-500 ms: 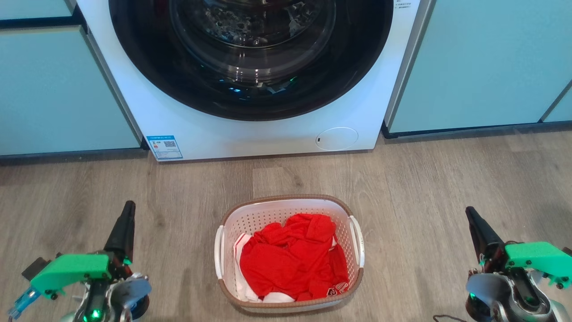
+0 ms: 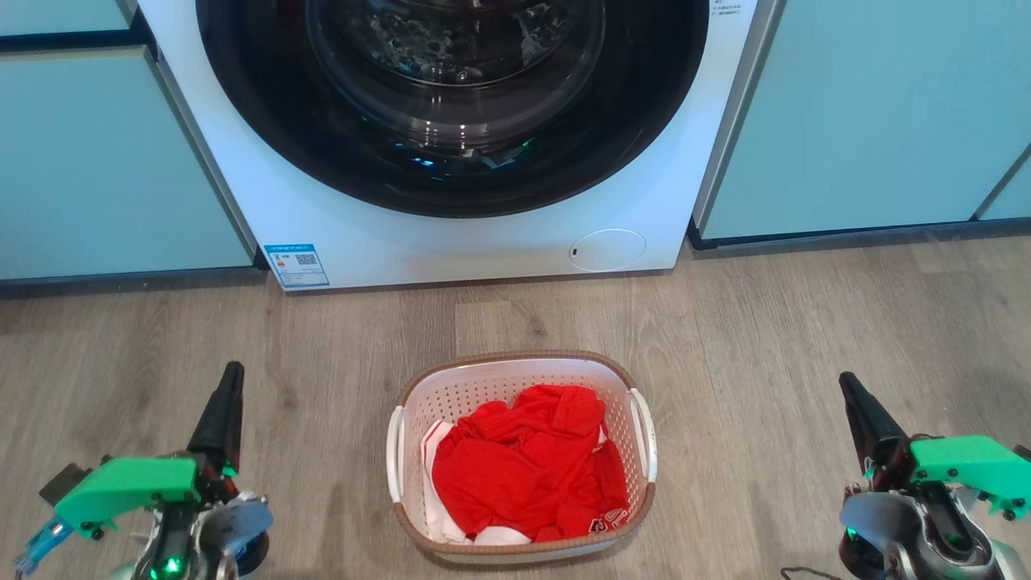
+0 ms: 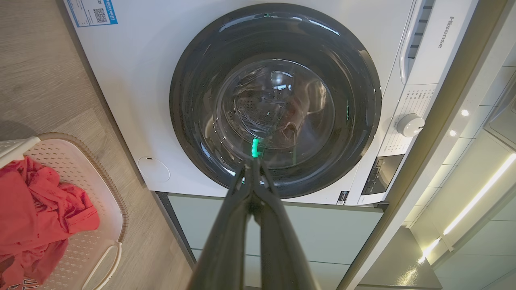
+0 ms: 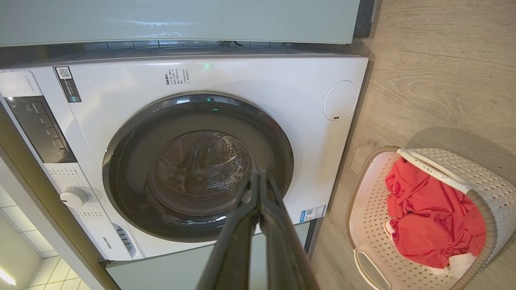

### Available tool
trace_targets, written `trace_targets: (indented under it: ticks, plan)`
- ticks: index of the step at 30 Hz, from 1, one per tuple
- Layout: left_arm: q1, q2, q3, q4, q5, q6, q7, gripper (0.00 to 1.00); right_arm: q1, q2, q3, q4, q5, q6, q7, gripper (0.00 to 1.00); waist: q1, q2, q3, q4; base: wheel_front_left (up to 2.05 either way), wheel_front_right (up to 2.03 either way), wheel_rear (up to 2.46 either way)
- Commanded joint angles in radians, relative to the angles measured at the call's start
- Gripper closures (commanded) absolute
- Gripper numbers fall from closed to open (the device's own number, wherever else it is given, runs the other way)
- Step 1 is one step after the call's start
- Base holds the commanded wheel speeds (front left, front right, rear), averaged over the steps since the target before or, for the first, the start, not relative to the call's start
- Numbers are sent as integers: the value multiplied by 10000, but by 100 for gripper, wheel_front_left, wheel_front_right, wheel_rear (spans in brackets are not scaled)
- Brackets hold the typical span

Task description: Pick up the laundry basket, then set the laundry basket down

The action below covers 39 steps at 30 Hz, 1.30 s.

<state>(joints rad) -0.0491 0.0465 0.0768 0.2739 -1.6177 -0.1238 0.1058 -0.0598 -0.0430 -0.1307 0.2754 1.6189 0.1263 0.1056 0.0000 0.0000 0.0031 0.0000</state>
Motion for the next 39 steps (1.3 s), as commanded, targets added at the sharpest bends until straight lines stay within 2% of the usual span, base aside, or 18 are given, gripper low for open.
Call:
trace_targets:
  ticks: [1,2,3,6,25,39]
  plan:
    - [-589,46,369,-289,91,-69,74,100,-482,-77,165,-307,-106,44,79,100,0,0,0,0,0,0,0]
    - [-589,46,369,-289,91,-69,74,100,-482,-77,165,-307,-106,44,79,100,0,0,0,0,0,0,0]
    - [0,0,2,0,0,0,0,0,0,0,0,2,0,-2,0,0,0,0,0,0,0,0,0]
    - [231,-21,-32,414,0,10,-9,0,187,63,35,413,3,-2,-14,0,0,0,0,0,0,0,0]
    - [91,-13,417,97,638,-2,-536,0,71,44,-15,-21,-877,5,-540,0,0,0,15,10,0,0,0]
    - [-132,-6,965,-742,2208,2,-976,0,-198,27,9,-753,-2799,10,-979,0,0,0,28,64,0,0,0]
